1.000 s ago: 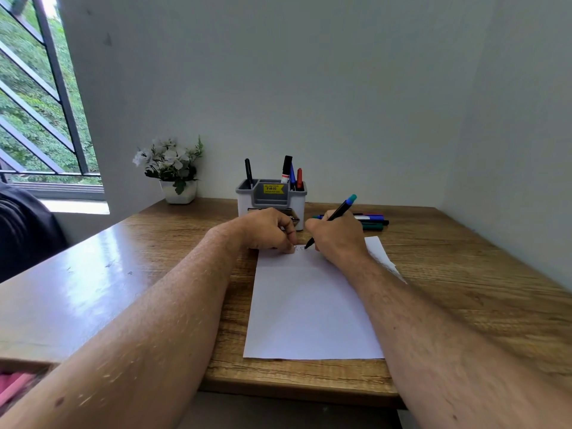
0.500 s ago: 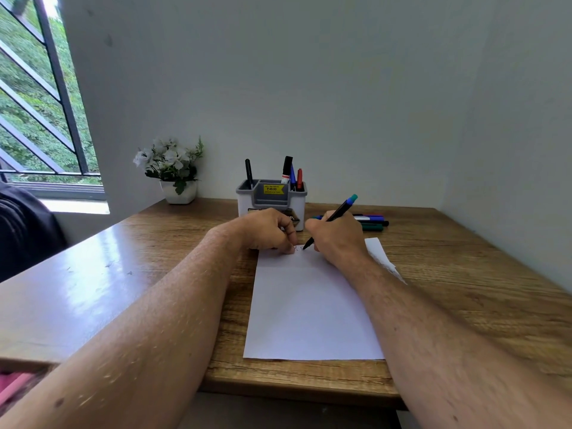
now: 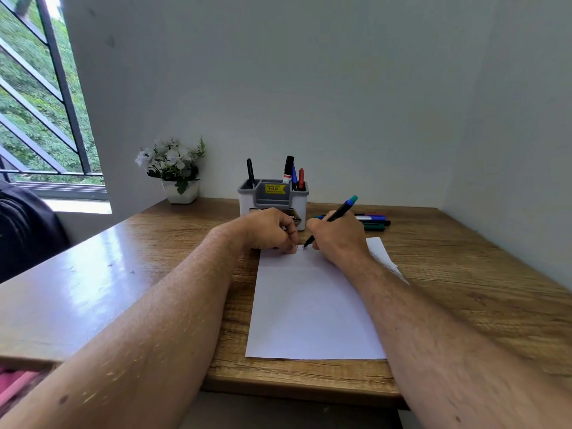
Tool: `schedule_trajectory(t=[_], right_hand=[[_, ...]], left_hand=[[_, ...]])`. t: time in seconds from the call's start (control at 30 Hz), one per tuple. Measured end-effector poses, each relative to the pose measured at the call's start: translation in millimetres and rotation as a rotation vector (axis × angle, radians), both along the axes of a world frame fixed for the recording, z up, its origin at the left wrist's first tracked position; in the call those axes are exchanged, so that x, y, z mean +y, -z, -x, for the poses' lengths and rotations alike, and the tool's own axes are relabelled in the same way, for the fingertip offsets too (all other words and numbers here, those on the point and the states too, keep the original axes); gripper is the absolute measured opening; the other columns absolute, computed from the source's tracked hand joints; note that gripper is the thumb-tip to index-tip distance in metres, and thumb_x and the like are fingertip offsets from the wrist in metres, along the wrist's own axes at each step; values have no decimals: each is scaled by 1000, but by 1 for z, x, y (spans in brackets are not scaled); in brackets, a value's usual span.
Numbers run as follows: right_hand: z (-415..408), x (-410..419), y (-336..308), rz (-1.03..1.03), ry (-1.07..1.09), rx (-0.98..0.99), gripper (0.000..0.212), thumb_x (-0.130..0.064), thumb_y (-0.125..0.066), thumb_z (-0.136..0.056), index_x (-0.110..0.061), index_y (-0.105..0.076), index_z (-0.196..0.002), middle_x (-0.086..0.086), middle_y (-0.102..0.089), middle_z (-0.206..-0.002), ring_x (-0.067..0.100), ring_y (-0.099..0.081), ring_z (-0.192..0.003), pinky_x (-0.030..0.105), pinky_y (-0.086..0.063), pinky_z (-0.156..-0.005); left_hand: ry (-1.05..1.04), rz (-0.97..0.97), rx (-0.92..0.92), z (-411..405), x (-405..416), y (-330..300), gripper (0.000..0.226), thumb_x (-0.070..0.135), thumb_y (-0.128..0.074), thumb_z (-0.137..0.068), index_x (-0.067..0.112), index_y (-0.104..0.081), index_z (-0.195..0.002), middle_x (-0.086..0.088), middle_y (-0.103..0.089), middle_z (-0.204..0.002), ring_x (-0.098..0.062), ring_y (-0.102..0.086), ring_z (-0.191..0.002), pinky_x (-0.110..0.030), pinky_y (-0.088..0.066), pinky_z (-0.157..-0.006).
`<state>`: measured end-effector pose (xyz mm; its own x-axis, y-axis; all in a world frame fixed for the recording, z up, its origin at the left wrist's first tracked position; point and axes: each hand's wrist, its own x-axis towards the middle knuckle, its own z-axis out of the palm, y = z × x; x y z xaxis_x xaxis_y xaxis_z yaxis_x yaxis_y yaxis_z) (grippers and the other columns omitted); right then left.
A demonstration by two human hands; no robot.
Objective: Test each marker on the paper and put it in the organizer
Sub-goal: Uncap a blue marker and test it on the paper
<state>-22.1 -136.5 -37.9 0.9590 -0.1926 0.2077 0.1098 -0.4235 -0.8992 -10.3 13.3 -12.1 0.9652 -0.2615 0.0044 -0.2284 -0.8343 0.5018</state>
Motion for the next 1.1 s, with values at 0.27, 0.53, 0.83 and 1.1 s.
schedule_trajectory(t=[0.27,0.53,0.83,1.1], right_hand=[[3,0,-3,-9,12,24,30,-28,-63,-84,-5,-67,-105,11,-71,-96,18,-65,-80,24,-39,-51],[11,-4,-9,-102,0,-57,18,-24,-62,-84,-7,-65,-89,9,-70,-88,13,-57,-67,21,-39,-48],[20,1,-21,-451,-200,-242,16,-9,-66,-92,-22,-64,-81,6,-66,-70,10,-52,-45,18,-38,-37],[25,1,-26,-675,-288,-218,14,-16,-53,-98,-18,-62,-88,15,-76,-87,17,-54,-42,20,-38,-41]], left_hand=[[5,1,-11,2,-1,-1,12,16,-75,-81,25,-69,-86,11,-61,-79,-4,-53,-72,-23,-38,-63],[-13,143,-181,3,0,-2,6,20,-68,-85,24,-69,-80,10,-66,-78,-9,-60,-78,-24,-43,-69],[-62,1356,-170,1,6,-21,48,-20,-22,-82,12,-53,-101,-6,-53,-82,-12,-52,-65,-29,-52,-65],[-59,1671,-34,-1,4,-20,35,-12,-31,-100,4,-53,-121,-16,-60,-110,-29,-67,-108,-38,-60,-85]])
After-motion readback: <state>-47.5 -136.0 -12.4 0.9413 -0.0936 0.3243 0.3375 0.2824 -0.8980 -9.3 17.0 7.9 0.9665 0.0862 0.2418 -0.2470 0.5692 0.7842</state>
